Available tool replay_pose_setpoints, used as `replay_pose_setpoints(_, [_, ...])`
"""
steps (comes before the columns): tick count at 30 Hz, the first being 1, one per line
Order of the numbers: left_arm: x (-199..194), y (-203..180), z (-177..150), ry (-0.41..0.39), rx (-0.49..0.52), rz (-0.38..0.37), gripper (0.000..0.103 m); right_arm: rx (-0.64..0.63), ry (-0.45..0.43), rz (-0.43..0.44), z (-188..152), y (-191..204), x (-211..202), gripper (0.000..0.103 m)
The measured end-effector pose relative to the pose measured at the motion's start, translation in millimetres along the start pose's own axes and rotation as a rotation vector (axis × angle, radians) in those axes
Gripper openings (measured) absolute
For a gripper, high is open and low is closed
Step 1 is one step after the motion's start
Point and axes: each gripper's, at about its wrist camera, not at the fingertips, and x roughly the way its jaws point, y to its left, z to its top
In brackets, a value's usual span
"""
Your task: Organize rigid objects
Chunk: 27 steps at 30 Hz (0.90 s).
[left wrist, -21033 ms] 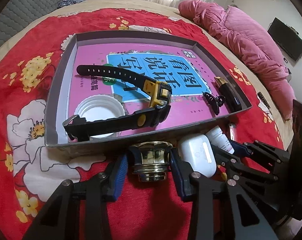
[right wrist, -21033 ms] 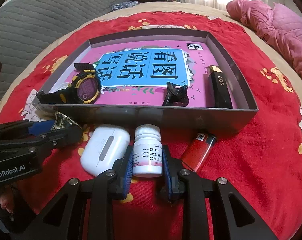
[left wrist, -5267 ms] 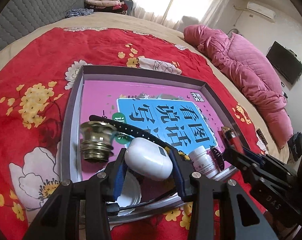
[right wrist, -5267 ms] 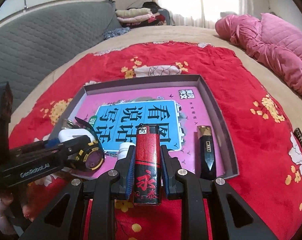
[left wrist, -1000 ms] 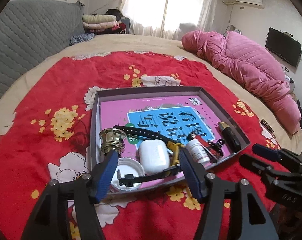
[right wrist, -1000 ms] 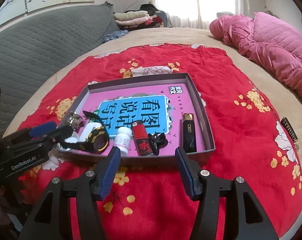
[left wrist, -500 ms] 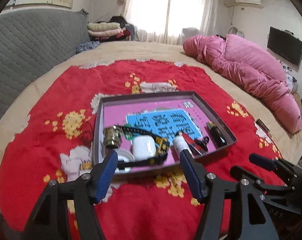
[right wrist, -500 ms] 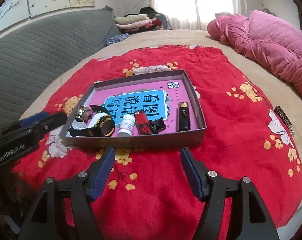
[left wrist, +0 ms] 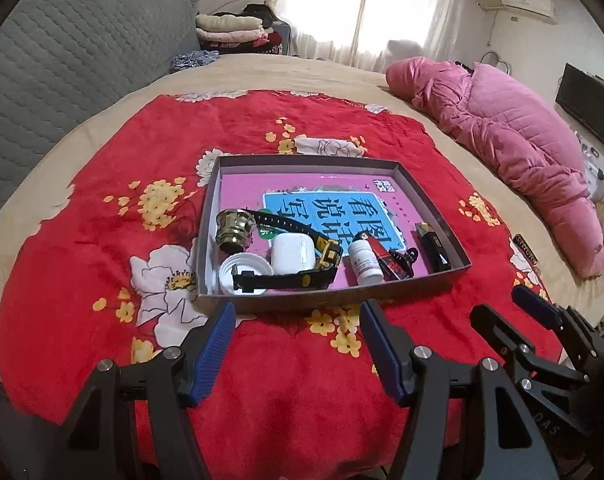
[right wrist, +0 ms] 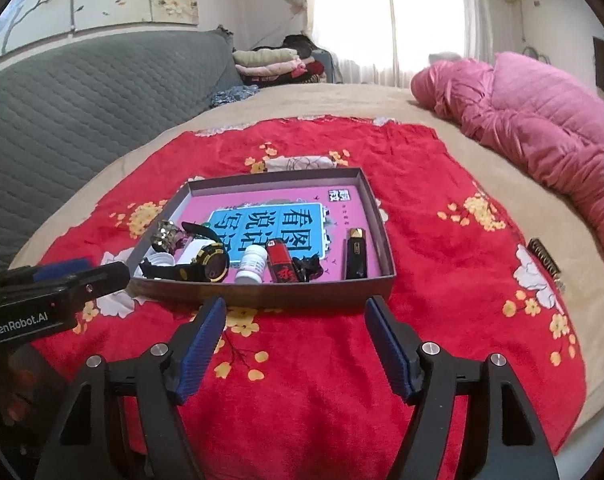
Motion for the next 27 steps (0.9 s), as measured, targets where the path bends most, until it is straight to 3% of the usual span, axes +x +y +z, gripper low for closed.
replay_pose_setpoints(27, [23,-16,-22,0.077,0.046,0.027,0.064,-0.026,0.033,-0.010,-12,0,13,0.074])
